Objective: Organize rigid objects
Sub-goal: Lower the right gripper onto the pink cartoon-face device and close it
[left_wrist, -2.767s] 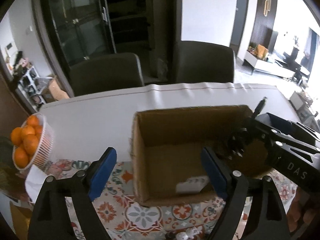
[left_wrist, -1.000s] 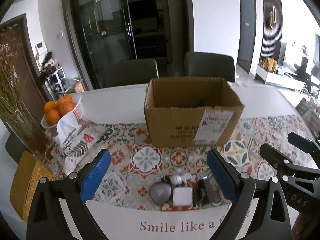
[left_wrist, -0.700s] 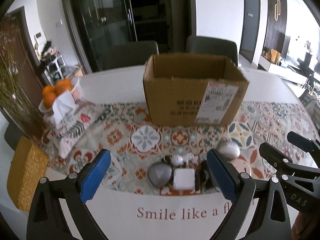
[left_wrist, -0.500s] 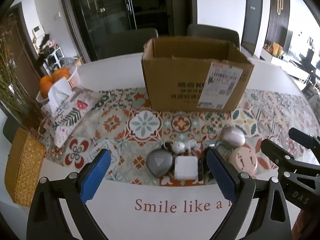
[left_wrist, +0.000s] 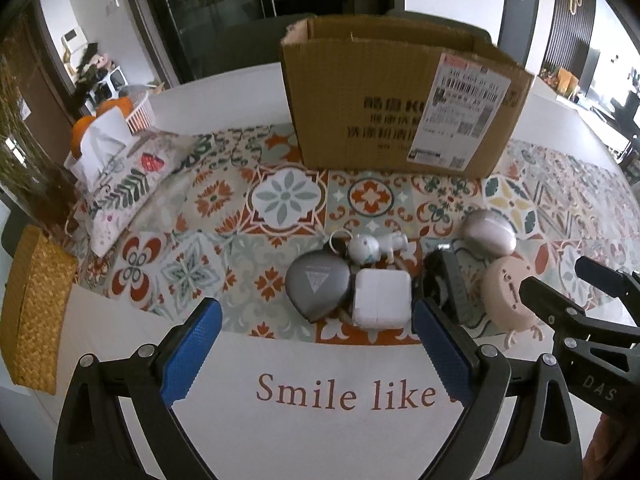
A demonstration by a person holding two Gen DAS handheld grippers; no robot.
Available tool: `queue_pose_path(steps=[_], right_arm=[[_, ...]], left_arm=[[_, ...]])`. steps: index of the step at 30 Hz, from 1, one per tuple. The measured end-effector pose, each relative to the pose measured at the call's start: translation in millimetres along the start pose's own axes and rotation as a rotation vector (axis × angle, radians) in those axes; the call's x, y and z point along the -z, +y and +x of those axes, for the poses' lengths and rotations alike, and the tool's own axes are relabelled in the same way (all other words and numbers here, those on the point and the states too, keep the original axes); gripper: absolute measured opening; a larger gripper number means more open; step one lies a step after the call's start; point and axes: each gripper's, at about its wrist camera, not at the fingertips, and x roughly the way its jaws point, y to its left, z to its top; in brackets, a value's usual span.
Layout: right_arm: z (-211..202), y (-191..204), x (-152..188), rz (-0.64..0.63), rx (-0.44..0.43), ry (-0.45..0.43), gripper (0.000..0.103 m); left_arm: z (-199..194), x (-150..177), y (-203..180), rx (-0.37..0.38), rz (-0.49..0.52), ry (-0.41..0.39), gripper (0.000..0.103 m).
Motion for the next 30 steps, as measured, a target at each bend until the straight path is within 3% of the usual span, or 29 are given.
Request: queue_pose_path(steps=[11,21,30], right_arm=[[35.5,-5.0,12.0,0.016,0.007,0.068,0.082],[58.3,-7.8,15.6,0.038,-0.021,0.09,0.081],[66.3,-1.6,14.2,0.019,0.004,0.084,0.079]], left_arm=[[25.4,11.6,-1.4,-0.022,0.003,0.061,0.097],[37.5,16.9,2.1,-0.022,-0.01,0.067,0.097],[44.5,22.4,6.7,-0.015,-0.006,0.06,0.097]])
